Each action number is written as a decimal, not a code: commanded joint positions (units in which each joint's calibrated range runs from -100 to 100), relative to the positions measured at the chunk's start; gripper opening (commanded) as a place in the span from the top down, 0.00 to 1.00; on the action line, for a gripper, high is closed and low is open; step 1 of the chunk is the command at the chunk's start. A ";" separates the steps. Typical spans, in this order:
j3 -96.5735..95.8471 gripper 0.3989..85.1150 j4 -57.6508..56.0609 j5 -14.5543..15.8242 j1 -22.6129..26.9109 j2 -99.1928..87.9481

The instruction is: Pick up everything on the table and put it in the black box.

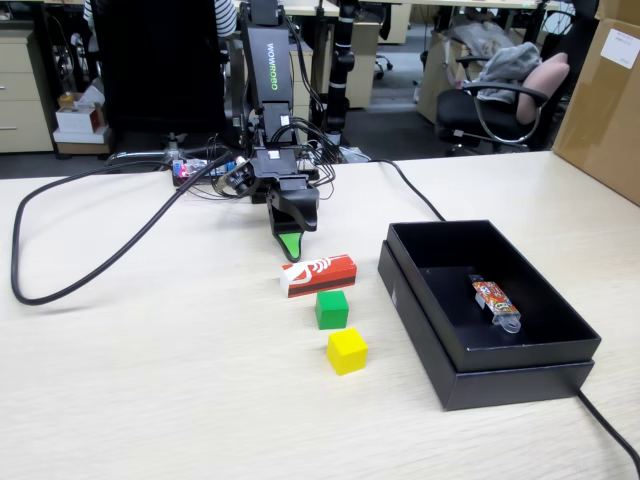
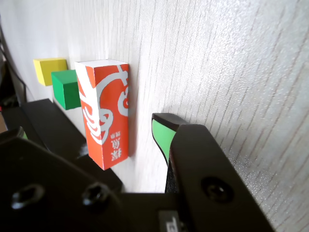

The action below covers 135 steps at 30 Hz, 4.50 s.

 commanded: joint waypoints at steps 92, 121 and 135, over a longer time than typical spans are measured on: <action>2.89 0.43 -1.64 -0.29 2.05 -0.76; 62.55 0.49 -69.72 5.42 2.83 16.45; 63.81 0.49 -68.08 5.18 3.32 31.71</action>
